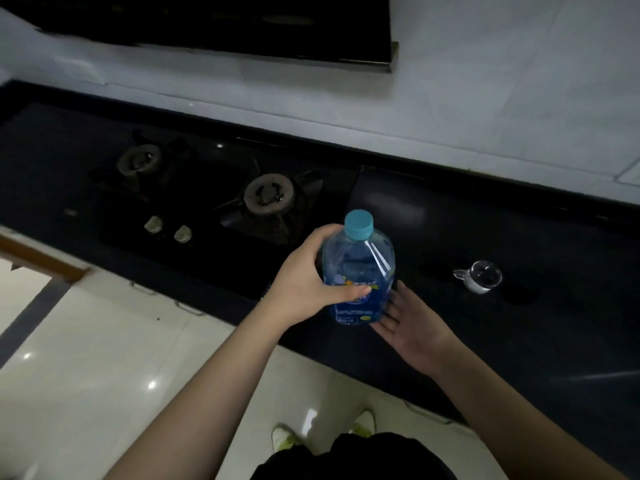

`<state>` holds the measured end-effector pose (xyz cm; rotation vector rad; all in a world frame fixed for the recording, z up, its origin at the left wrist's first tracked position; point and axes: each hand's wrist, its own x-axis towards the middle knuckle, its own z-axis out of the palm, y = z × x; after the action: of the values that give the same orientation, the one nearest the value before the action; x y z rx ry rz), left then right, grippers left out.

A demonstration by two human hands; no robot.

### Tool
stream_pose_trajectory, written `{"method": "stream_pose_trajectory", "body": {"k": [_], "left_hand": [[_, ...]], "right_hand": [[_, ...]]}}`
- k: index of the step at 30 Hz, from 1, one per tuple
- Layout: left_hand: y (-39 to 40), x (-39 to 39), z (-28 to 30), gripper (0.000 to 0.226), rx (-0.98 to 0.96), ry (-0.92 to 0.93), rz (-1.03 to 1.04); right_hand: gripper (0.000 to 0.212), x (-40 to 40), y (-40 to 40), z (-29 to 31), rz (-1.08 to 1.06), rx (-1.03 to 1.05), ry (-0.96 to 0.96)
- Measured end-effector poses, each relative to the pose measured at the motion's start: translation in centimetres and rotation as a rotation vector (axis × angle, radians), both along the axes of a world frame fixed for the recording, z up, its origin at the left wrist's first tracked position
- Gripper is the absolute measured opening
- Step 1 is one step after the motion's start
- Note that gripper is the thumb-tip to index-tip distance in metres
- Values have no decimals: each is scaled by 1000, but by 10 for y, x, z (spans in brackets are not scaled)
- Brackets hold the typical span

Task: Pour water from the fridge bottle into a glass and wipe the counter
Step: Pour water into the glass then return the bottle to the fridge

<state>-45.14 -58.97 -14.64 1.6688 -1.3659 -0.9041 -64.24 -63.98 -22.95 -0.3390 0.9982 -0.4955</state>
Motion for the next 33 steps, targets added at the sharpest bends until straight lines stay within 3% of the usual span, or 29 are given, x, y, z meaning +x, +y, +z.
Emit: {"method": "stream_pose_trajectory", "body": {"k": [3,5,9,14,24,33], "left_hand": [[20,14,8,81,-26,8,83],[35,24,13,82,-41,9,136],[72,44,24,79,-63,-6,236],[134,76,36,82,-62,23,390],[292,115,49,76,-49,77,692],[432,123,66,72,-114,88,884]], "right_hand": [[39,14,10,7,62,-34,-32],[53,26,18,15,152,-97,-47],[34,55,36,19,252,-155,-38],[33,101,74,24,469,-235,-73],[22,177,202,49,696,-303,-69],[28,215,321,71,957,-389,-95]]}}
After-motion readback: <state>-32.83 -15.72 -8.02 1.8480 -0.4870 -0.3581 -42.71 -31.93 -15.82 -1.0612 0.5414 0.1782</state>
